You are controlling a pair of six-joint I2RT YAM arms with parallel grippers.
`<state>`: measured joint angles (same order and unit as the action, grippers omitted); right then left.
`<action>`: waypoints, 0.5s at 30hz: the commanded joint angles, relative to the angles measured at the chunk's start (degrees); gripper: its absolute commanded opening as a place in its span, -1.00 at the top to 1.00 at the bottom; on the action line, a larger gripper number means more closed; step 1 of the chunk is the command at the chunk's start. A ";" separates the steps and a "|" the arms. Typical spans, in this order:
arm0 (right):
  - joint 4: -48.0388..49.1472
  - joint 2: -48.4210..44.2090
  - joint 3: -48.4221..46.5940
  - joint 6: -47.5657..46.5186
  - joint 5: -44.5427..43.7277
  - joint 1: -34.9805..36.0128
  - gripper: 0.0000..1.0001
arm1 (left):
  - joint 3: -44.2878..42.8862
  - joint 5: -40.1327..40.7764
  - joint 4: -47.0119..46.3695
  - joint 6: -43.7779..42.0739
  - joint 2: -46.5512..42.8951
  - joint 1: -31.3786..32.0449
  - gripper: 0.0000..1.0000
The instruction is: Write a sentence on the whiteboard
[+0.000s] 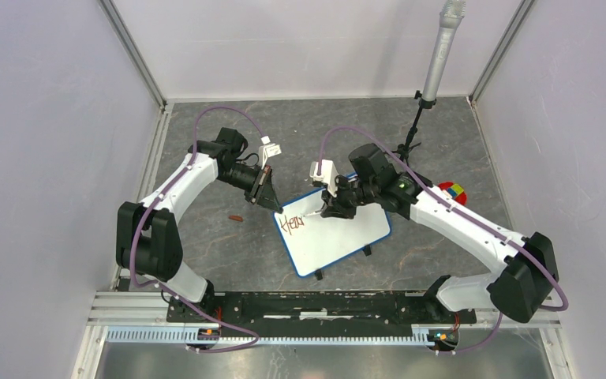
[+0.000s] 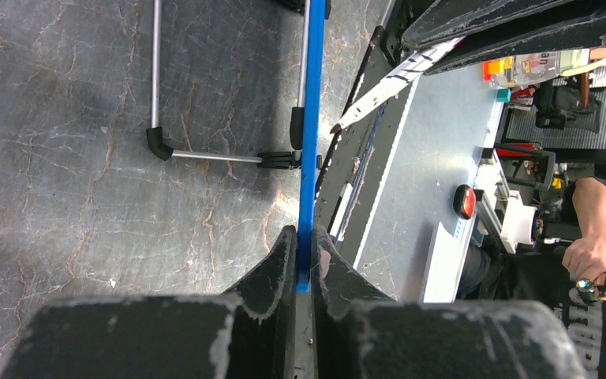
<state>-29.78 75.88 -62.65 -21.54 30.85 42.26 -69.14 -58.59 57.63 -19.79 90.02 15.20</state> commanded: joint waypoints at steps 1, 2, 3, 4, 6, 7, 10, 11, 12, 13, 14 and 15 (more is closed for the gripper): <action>1.29 0.80 -2.32 0.00 -1.53 -0.16 1.00 | -1.26 -0.21 0.48 -0.77 -0.43 0.36 0.95; 1.34 0.92 -2.53 -0.02 -1.61 -0.16 1.00 | -1.26 -0.21 0.54 -0.77 -0.37 0.31 0.95; 1.34 1.22 -2.56 0.09 -1.67 -0.16 1.00 | -1.26 -0.21 0.48 -0.81 -0.37 0.40 0.95; 1.37 1.49 -2.73 0.09 -1.63 -0.18 1.00 | -1.26 -0.20 0.47 -0.86 -0.21 0.36 0.95; 1.52 1.72 -2.68 0.23 -1.54 -0.12 1.00 | -1.26 -0.15 0.51 -0.81 -0.28 0.36 0.95; 1.73 1.74 -2.65 0.27 -1.41 -0.16 1.00 | -1.26 -0.09 0.52 -0.86 -0.21 0.36 0.95; 2.09 2.04 -2.61 0.36 -1.23 -0.16 1.00 | -1.12 -0.04 0.48 -0.94 -0.35 0.36 0.95; 2.25 2.00 -2.51 0.36 -1.30 -0.23 1.00 | -1.08 -0.04 0.50 -0.92 -0.34 0.37 0.95; 2.25 2.08 -2.40 0.36 -1.40 -0.21 1.00 | -1.15 0.01 0.47 -0.93 -0.30 0.36 0.95; 2.20 2.09 -2.35 0.22 -1.62 -0.16 1.00 | -1.08 0.09 0.48 -0.95 -0.36 0.40 0.95; 1.73 2.04 -2.41 -0.09 -1.96 -0.16 1.00 | -1.08 0.05 0.53 -0.95 -0.25 0.36 0.95; 1.38 1.98 -2.39 -0.41 -2.49 -0.18 1.00 | -1.08 0.05 0.54 -0.91 -0.22 0.35 0.95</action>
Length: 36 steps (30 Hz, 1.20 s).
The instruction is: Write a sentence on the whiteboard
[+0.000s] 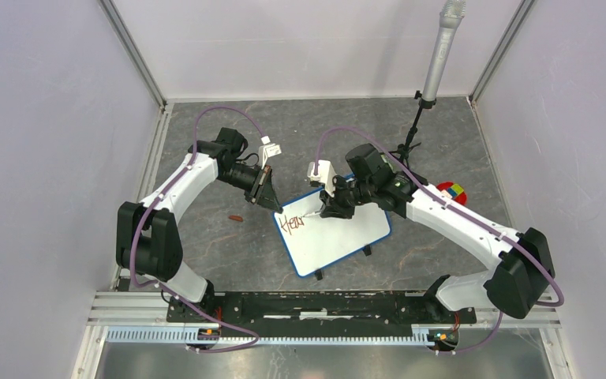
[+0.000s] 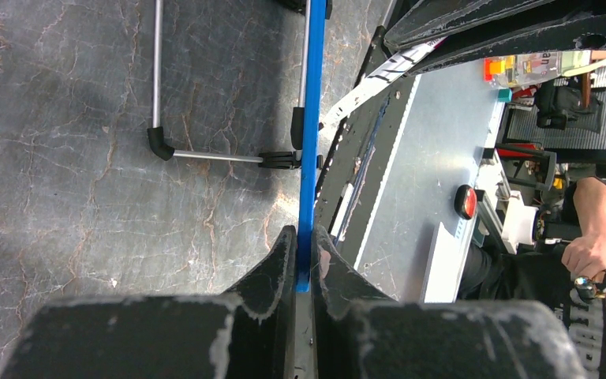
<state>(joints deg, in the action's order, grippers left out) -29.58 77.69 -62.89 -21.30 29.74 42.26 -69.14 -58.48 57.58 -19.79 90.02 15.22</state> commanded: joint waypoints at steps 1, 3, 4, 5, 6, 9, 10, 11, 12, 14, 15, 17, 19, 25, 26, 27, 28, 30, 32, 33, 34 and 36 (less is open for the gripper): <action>0.69 -0.11 -1.97 -1.09 -1.94 -0.25 1.00 | -1.08 -0.11 0.52 -0.95 -0.20 0.33 0.95; 0.37 -0.89 -1.46 -1.53 -2.97 -0.47 1.00 | -1.13 -0.14 0.51 -0.85 -0.18 0.33 0.95; 0.33 -1.09 -1.13 -1.80 -3.29 -0.64 1.00 | -1.10 -0.17 0.51 -0.85 -0.14 0.33 0.95; 0.03 -1.35 -1.09 -1.97 -3.44 -0.83 1.00 | -1.11 -0.14 0.51 -0.85 -0.08 0.33 0.95; -0.28 -1.44 -1.09 -2.08 -3.42 -1.10 1.00 | -1.09 -0.14 0.53 -0.84 -0.10 0.33 0.95; -0.77 -1.70 -1.09 -2.39 -3.49 -1.62 1.00 | -0.99 -0.06 0.56 -0.86 -0.15 0.34 0.95; -0.87 -1.75 -1.12 -2.42 -3.58 -1.73 1.00 | -0.99 -0.06 0.56 -0.85 -0.24 0.33 0.95; -1.06 -1.71 -1.23 -2.51 -3.56 -1.90 1.00 | -0.99 -0.06 0.52 -0.84 -0.23 0.33 0.95; -1.17 -1.76 -1.26 -2.52 -3.49 -2.00 1.00 | -0.99 -0.05 0.51 -0.86 -0.32 0.33 0.95; -1.35 -1.84 -1.57 -2.61 -3.27 -2.03 1.00 | -1.08 -0.06 0.53 -0.86 -0.20 0.33 0.95; -1.65 -1.73 -1.97 -2.69 -3.13 -2.01 1.00 | -1.17 -0.14 0.53 -0.78 -0.12 0.33 0.95; -2.20 -1.87 -2.75 -2.86 -2.27 -2.01 1.00 | -1.26 -0.23 0.52 -0.77 0.01 0.33 0.95; -2.11 -2.17 -3.47 -2.80 -0.51 -1.94 1.00 | -1.30 -0.40 0.56 -0.77 0.02 0.33 0.95; 0.36 -2.18 -4.62 -1.60 2.77 -1.92 1.00 | -1.08 -0.58 0.56 -1.01 -0.23 0.51 0.95; 0.52 -1.83 -4.91 -1.47 2.92 -1.92 1.00 | -1.13 -0.58 0.51 -1.03 -0.26 0.52 0.95; 0.65 -1.45 -5.09 -1.34 2.64 -1.92 1.00 | -1.17 -0.58 0.51 -0.91 -0.33 0.51 0.95; 0.96 -1.04 -5.11 -1.14 2.23 -1.92 1.00 | -1.17 -0.49 0.54 -0.93 -0.42 0.51 0.95; 1.69 -0.47 -5.09 -0.87 1.35 -1.92 1.00 | -1.17 -0.40 0.53 -0.87 -0.48 0.51 0.95; 1.99 -0.04 -5.23 -0.68 0.46 -1.92 1.00 | -1.13 -0.32 0.52 -1.00 -0.50 0.47 0.95; 2.05 0.18 -5.32 -0.70 0.18 -1.92 1.00 | -1.08 -0.23 0.52 -1.11 -0.41 0.51 0.95; 1.97 0.36 -5.37 -0.63 -0.09 -1.92 1.00 | -1.09 -0.23 0.54 -1.10 -0.36 0.51 0.95; 1.65 0.63 -5.02 -0.82 -0.29 -1.92 1.00 | -1.08 -0.28 0.54 -1.11 -0.35 0.51 0.95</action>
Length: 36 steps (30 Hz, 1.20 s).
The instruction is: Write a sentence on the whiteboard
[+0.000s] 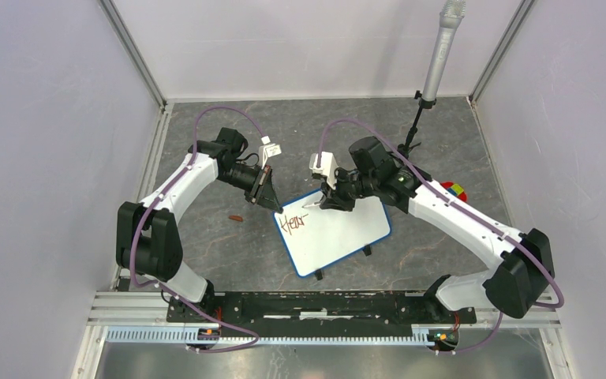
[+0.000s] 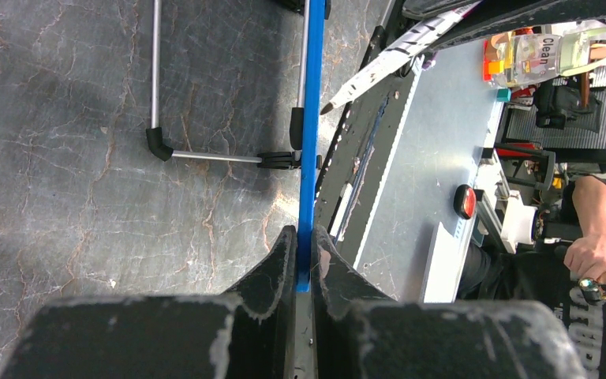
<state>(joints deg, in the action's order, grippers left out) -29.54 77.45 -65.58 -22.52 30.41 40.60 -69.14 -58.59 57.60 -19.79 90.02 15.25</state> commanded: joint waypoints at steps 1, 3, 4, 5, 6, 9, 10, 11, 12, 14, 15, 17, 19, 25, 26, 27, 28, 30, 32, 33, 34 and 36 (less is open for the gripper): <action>1.51 0.78 -2.01 0.29 -1.03 -0.28 1.00 | -1.08 -0.12 0.52 -1.10 -0.36 0.49 0.95; 1.44 0.52 -1.05 0.20 -1.01 -0.26 1.00 | -1.17 -0.12 0.53 -1.07 -0.18 0.49 0.95; 1.34 0.38 -0.53 0.20 -0.89 -0.24 1.00 | -1.12 -0.14 0.51 -1.12 -0.18 0.49 0.95; 1.20 0.15 -0.16 0.12 -0.78 -0.26 1.00 | -1.19 -0.12 0.52 -1.09 -0.08 0.49 0.95; 1.08 -0.06 0.41 0.16 -0.77 -0.26 1.00 | -1.17 -0.12 0.49 -1.10 0.06 0.48 0.95; 1.49 -1.04 2.60 0.76 -0.09 -0.26 1.00 | -1.21 -0.04 0.50 -1.12 0.11 0.49 0.95; 1.69 -1.46 3.30 0.92 0.14 -0.21 1.00 | -1.17 -0.04 0.52 -1.08 0.16 0.49 0.95; 1.72 -1.71 4.09 0.91 0.10 -0.17 1.00 | -1.17 -0.07 0.50 -1.11 0.20 0.49 0.95; 1.76 -2.01 4.50 0.90 0.09 -0.17 1.00 | -1.23 -0.04 0.50 -1.05 0.28 0.49 0.95; 1.63 -2.39 5.33 0.91 0.00 -0.17 1.00 | -1.34 -0.10 0.50 -1.03 0.33 0.48 0.95; 1.67 -2.66 5.75 0.82 -0.03 -0.16 1.00 | -1.34 -0.03 0.51 -0.99 0.33 0.49 0.95; 1.44 -2.86 6.20 0.66 0.08 -0.17 1.00 | -1.40 -0.04 0.55 -0.94 0.36 0.49 0.95; 1.23 -2.99 6.51 0.55 0.42 -0.18 1.00 | -1.34 -0.04 0.55 -0.87 0.32 0.49 0.95; 0.08 -2.83 6.07 -0.70 0.02 -0.17 1.00 | -1.17 0.18 0.50 -0.86 0.16 0.49 0.95; -0.22 -2.79 5.85 -0.91 -0.08 -0.17 1.00 | -1.10 0.16 0.49 -0.86 0.16 0.49 0.95; -0.61 -2.72 5.61 -1.25 -0.02 -0.17 1.00 | -1.08 0.12 0.49 -0.86 0.11 0.49 0.95; -0.92 -2.72 5.39 -1.46 -0.13 -0.15 1.00 | -1.12 0.21 0.50 -0.86 0.19 0.49 0.95; -1.62 -2.60 5.02 -2.16 -0.68 -0.19 1.00 | -1.21 0.19 0.49 -0.85 0.22 0.49 0.95; -2.39 -2.48 4.52 -2.90 -1.39 -0.17 1.00 | -1.17 0.23 0.54 -0.86 0.20 0.48 0.95; -2.58 -2.48 4.20 -3.17 -1.84 -0.17 1.00 | -1.12 0.27 0.51 -0.85 0.25 0.49 0.95; -2.70 -2.44 3.90 -3.29 -2.13 -0.13 1.00 | -1.17 0.32 0.51 -0.85 0.31 0.49 0.95; -3.14 -2.22 2.79 -3.56 -2.64 -0.17 1.00 | -1.30 0.33 0.50 -0.86 0.46 0.49 0.95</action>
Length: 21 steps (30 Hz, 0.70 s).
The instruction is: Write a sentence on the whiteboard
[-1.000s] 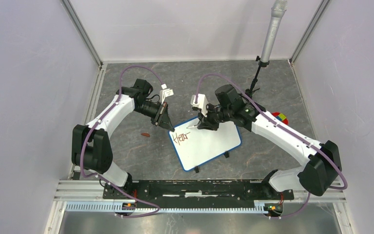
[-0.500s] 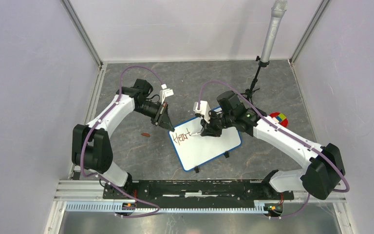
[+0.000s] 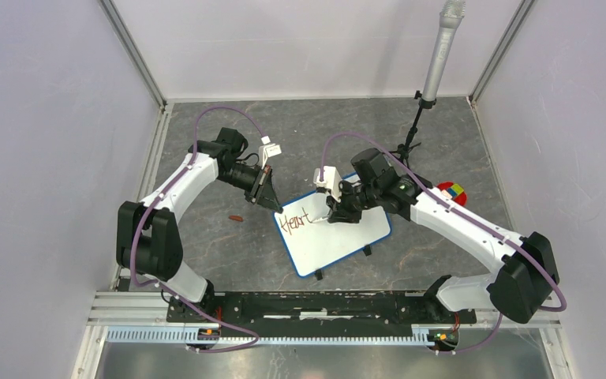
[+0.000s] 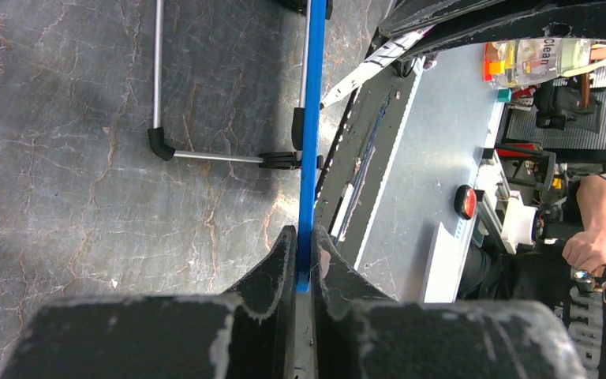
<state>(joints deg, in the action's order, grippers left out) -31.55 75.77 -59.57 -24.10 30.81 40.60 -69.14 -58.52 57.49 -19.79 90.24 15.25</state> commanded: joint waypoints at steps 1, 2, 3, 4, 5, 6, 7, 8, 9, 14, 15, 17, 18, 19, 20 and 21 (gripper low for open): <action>-1.38 -0.30 -3.74 -2.08 -3.29 -0.22 1.00 | -1.34 0.25 0.61 -0.86 0.37 0.49 0.95; -1.66 -0.19 -4.36 -2.18 -3.62 -0.26 1.00 | -1.43 0.25 0.60 -0.86 0.38 0.49 0.95; -1.76 -0.15 -4.95 -2.27 -3.79 -0.26 1.00 | -1.43 0.26 0.68 -0.82 0.45 0.49 0.95; -1.76 -0.10 -5.34 -2.27 -3.82 -0.26 1.00 | -1.51 0.32 0.60 -0.86 0.47 0.49 0.95; -1.80 -0.09 -5.93 -2.27 -3.75 -0.26 1.00 | -1.52 0.34 0.63 -0.85 0.47 0.49 0.95; -1.92 0.03 -6.39 -2.27 -3.50 -0.24 1.00 | -1.52 0.38 0.62 -0.85 0.47 0.49 0.95; -2.17 0.11 -6.93 -2.27 -2.96 -0.26 1.00 | -1.52 0.46 0.61 -0.86 0.46 0.49 0.95; -2.39 0.09 -7.35 -2.27 -2.58 -0.26 1.00 | -1.52 0.43 0.61 -0.84 0.43 0.49 0.95; -2.65 0.15 -7.73 -2.34 -1.95 -0.26 1.00 | -1.59 0.43 0.60 -0.78 0.46 0.49 0.95; -3.00 -1.02 -8.25 -1.94 -0.48 -0.73 1.00 | -1.90 1.53 0.58 -0.40 0.84 0.53 0.95; -2.99 -1.10 -8.18 -1.92 -0.18 -1.25 1.00 | -2.42 1.86 1.27 -0.74 1.26 0.57 0.95; -3.03 -1.34 -7.94 -1.83 0.84 -2.59 1.00 | -4.10 2.08 3.56 -2.26 2.54 0.58 0.95; -3.13 -1.49 -7.94 -1.91 1.51 -3.33 1.00 | -4.93 2.10 4.78 -2.90 3.23 0.58 0.95; -3.36 -1.70 -8.00 -2.04 2.18 -3.93 1.00 | -5.47 2.01 5.58 -3.38 3.78 0.58 0.95; -3.49 -1.88 -7.91 -2.29 3.00 -4.69 1.00 | -5.94 1.93 6.42 -4.10 4.24 0.58 0.95; -3.74 -2.07 -7.91 -2.62 3.71 -5.35 1.00 | -6.21 2.16 6.68 -4.22 4.46 0.53 0.95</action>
<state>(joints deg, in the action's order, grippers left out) -34.87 75.79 -65.47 -25.80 30.68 37.65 -72.29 -57.95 60.51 -20.75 93.12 15.55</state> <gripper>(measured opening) 0.136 0.124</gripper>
